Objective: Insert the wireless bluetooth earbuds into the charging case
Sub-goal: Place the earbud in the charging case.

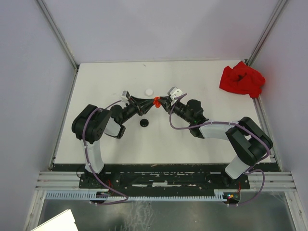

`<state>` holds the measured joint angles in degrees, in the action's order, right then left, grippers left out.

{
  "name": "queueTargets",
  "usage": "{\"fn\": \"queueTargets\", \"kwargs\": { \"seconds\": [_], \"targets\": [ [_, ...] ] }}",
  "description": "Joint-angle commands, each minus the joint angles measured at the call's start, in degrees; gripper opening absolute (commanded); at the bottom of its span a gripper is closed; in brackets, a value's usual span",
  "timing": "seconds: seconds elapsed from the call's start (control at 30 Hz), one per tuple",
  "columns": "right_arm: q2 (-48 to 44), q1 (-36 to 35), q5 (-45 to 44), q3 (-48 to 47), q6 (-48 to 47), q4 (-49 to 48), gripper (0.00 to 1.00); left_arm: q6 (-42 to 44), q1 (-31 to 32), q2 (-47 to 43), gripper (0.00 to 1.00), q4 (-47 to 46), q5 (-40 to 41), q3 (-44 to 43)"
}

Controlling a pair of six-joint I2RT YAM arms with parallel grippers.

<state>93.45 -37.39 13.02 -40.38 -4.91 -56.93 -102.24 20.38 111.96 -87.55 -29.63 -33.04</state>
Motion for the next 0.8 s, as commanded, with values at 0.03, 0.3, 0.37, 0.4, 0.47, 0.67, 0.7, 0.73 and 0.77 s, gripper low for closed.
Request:
{"fn": "queueTargets", "kwargs": {
  "seconds": [0.03,0.3,0.37,0.4,0.47,0.67,0.7,0.73,0.77],
  "targets": [
    [-0.21,0.05,0.18,0.30,-0.54,-2.84,0.02,-2.69,0.22,-2.29,0.03,-9.23,0.27,-0.68],
    [-0.42,0.07,0.75,0.72,-0.11,-2.71,0.02,-3.08,0.27,-2.27,0.03,-9.82,0.45,-0.80],
    [-0.46,0.08,0.94,0.79,0.06,-2.29,0.02,-3.27,0.27,-2.27,0.03,-10.06,0.49,-0.94],
    [-0.37,0.04,1.10,0.87,0.30,-2.19,0.02,-3.42,0.27,-2.21,0.03,-10.16,0.53,-0.85],
    [-0.17,0.03,1.13,1.05,0.78,-2.22,0.02,-3.73,0.26,-2.19,0.03,-10.57,0.78,-0.81],
    [0.58,-0.23,1.30,1.61,1.60,-2.13,0.09,-4.09,0.26,-1.80,0.03,-10.93,1.00,-0.89],
    [0.59,-0.32,1.38,1.62,1.79,-2.14,0.12,-4.05,0.30,-1.64,0.03,-11.09,1.04,-0.96],
    [0.59,-0.34,1.43,1.65,2.03,-2.18,0.16,-4.15,0.30,-1.54,0.03,-11.29,1.07,-0.94],
    [0.55,-0.37,1.48,1.73,2.25,-2.22,0.19,-4.13,0.18,-1.38,0.03,-11.29,1.06,-0.97]
  ]
}}
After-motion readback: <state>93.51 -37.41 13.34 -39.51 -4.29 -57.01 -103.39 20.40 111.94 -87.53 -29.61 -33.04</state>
